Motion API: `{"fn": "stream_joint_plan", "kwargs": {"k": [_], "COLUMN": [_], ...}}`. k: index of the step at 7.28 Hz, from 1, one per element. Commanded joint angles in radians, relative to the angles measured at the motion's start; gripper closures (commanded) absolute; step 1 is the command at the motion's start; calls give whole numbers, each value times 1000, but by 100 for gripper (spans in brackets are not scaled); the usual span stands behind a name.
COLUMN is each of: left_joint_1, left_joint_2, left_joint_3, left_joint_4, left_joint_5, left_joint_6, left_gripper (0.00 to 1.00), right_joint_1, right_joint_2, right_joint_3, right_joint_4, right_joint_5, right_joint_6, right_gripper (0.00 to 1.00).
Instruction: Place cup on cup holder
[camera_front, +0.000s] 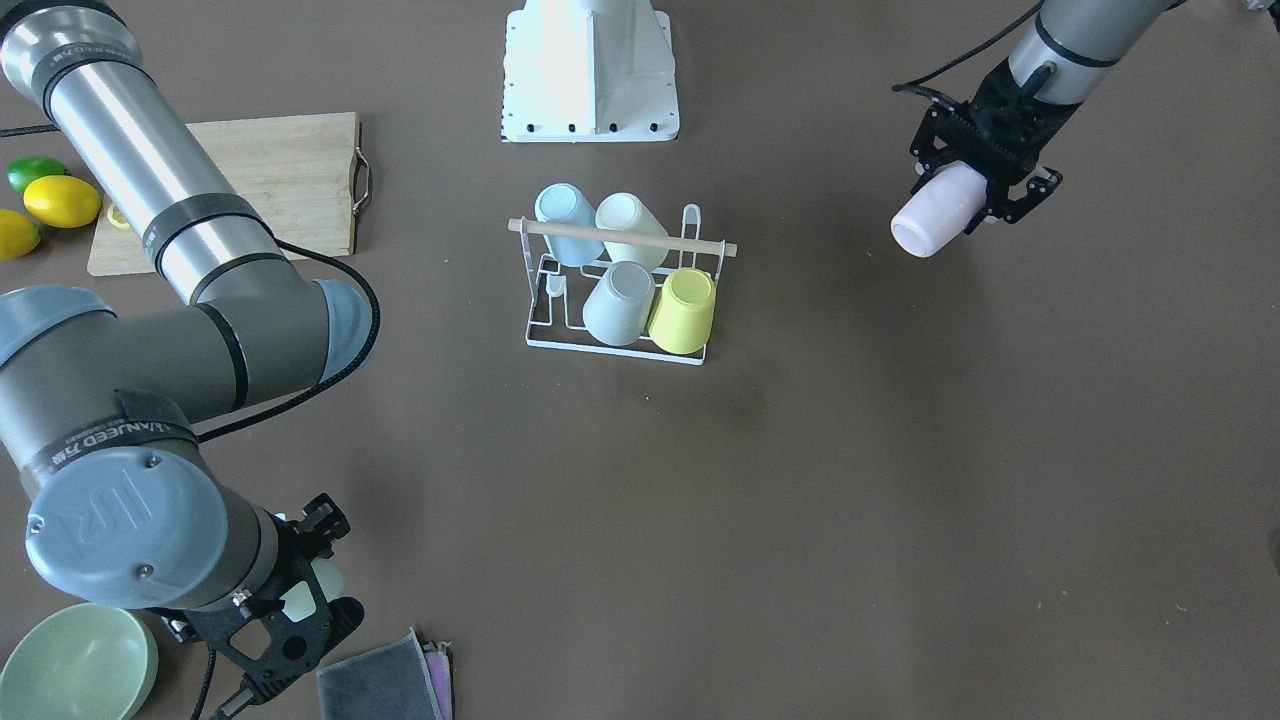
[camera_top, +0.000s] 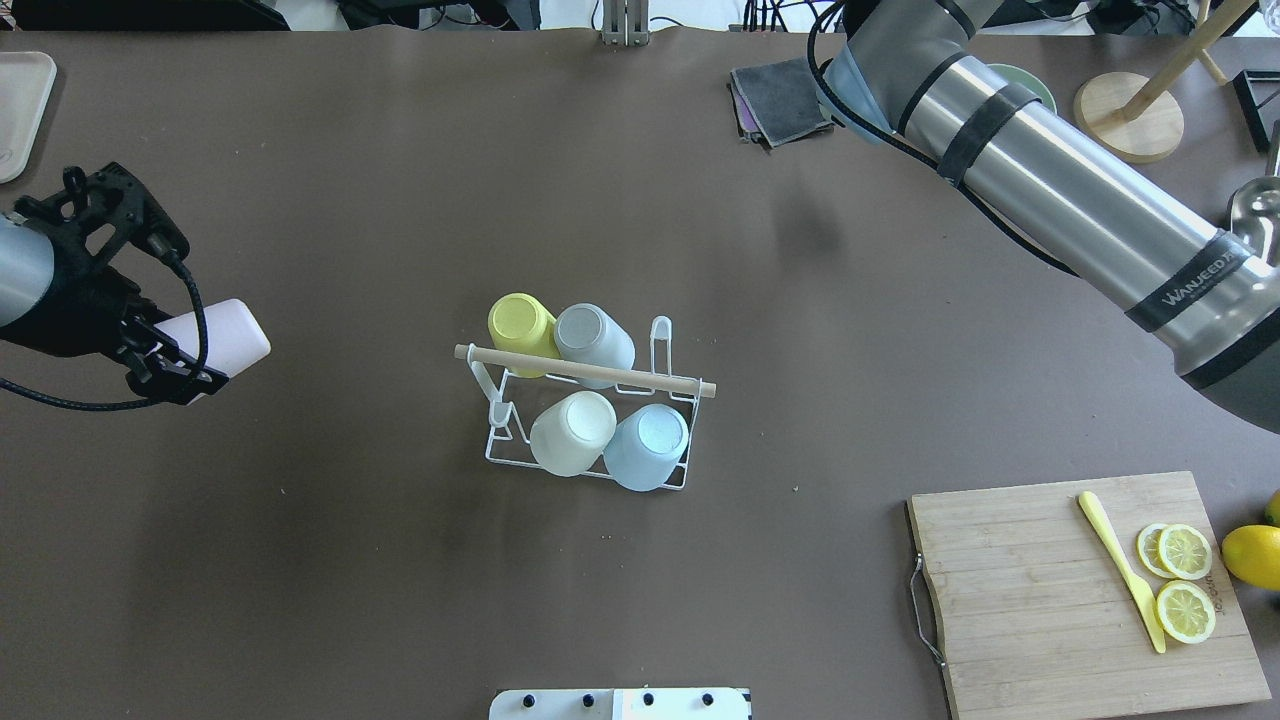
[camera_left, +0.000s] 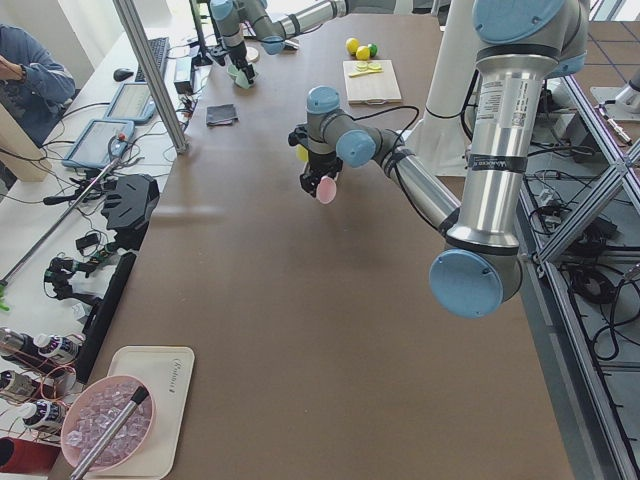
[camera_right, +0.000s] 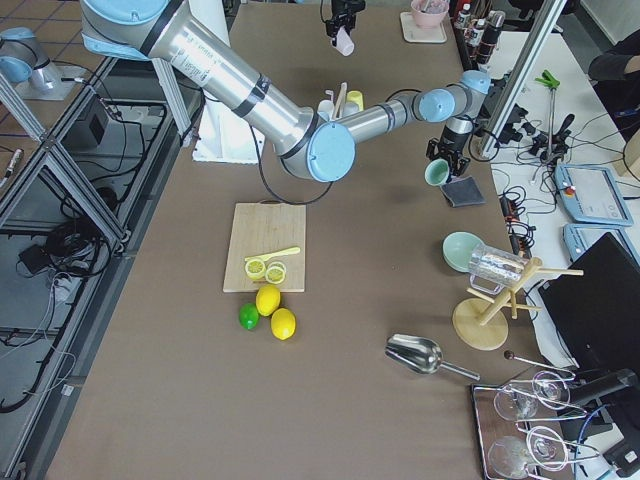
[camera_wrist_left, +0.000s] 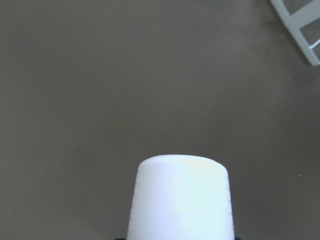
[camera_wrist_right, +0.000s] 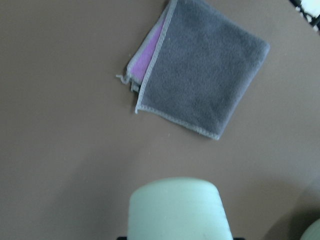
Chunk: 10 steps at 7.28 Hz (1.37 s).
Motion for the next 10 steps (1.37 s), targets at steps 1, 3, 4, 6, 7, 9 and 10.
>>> {"fn": "stream_joint_plan", "kwargs": {"k": [1,3,4,6,7,9,10], "left_joint_1": [-3,9,69,240,279,430,512], "left_joint_2": [21,19,16,18,18,16,10], "left_joint_3": [-5,36,77,110,122,144,176], "left_joint_4": [-286,-559,-769,-1106,-1190,-1291,-1362], "left_joint_5": [79,202,318,612,695,885,967], "left_joint_6": [-35,-80,-137,-157,-144,-122,-119], "left_gripper": [78,78,77,77,76,73,73], "right_joint_1": [14,49,49,51,51,1,-56], "right_joint_2": [-101,-156,-202,-224,-231,-247,-245], "right_joint_3": [74,103,150,172,171,172,177], "right_joint_4": [291,560,668,860,943,1119,1201], "right_joint_5": [2,0,-7,-38,-41,-68,-108], "right_joint_6": [171,297,383,503,537,622,681], "right_gripper": [100,100,100,100,100,100,100]}}
